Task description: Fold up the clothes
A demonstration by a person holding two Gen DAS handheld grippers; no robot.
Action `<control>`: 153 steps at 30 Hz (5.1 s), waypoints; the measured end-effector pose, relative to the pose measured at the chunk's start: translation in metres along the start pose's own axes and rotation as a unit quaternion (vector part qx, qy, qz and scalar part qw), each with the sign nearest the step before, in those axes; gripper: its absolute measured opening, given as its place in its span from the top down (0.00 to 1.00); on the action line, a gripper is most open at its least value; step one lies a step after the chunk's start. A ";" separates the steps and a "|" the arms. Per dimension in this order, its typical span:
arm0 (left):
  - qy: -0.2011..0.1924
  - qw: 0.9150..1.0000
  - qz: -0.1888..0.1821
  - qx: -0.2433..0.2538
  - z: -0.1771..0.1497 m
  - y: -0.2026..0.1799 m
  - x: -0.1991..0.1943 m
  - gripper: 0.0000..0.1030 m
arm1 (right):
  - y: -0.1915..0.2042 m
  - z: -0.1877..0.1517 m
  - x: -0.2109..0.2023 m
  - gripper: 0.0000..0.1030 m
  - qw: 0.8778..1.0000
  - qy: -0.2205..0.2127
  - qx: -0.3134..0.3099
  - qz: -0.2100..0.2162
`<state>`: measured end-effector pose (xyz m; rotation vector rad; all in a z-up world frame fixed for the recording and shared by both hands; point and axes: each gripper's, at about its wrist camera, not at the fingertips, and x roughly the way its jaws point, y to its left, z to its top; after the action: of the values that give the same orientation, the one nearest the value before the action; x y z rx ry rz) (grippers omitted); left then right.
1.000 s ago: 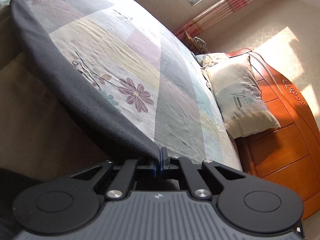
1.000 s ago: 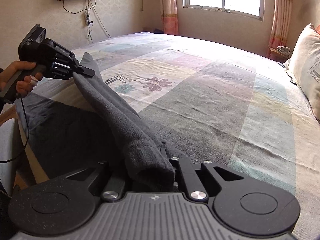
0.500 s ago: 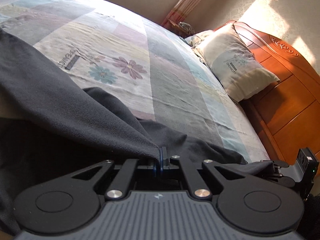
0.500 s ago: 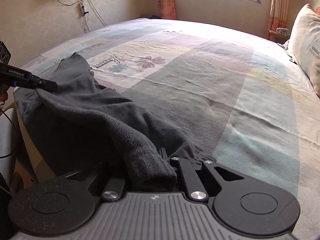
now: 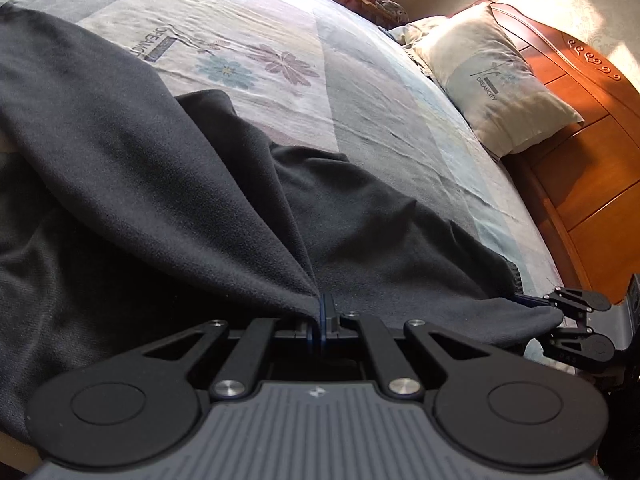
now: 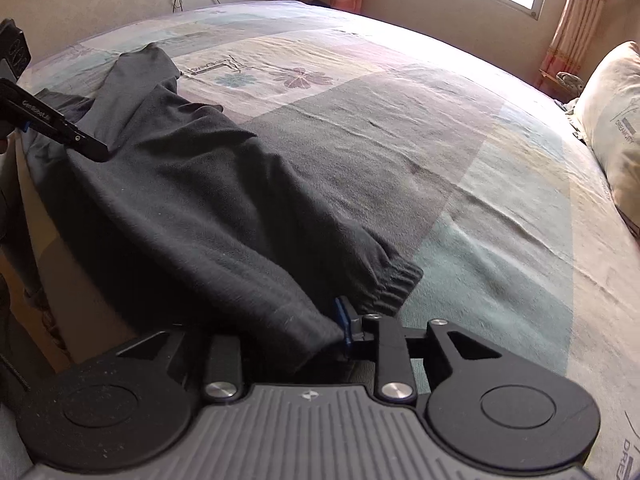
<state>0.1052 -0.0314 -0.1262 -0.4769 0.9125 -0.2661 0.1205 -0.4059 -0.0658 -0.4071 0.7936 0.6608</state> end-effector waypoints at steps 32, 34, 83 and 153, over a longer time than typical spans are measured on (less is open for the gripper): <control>-0.039 0.998 -0.042 0.003 0.032 -0.012 -0.019 0.98 | -0.028 -0.046 -0.030 0.92 0.857 -0.107 0.501 0.063; -0.057 0.997 -0.047 0.008 0.040 -0.019 -0.027 0.98 | -0.034 -0.030 -0.036 0.92 0.866 -0.123 0.482 0.055; 0.062 0.996 -0.060 -0.018 -0.011 0.001 0.004 0.97 | -0.033 -0.006 -0.031 0.85 0.910 -0.097 0.402 -0.027; 0.059 0.992 -0.108 0.023 -0.004 -0.011 -0.012 0.97 | 0.009 -0.067 0.004 0.97 0.803 -0.072 0.584 0.093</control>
<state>0.0949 -0.0366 -0.1143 -0.5218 0.9684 -0.5159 0.0815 -0.4356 -0.1128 0.8576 0.9509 0.2682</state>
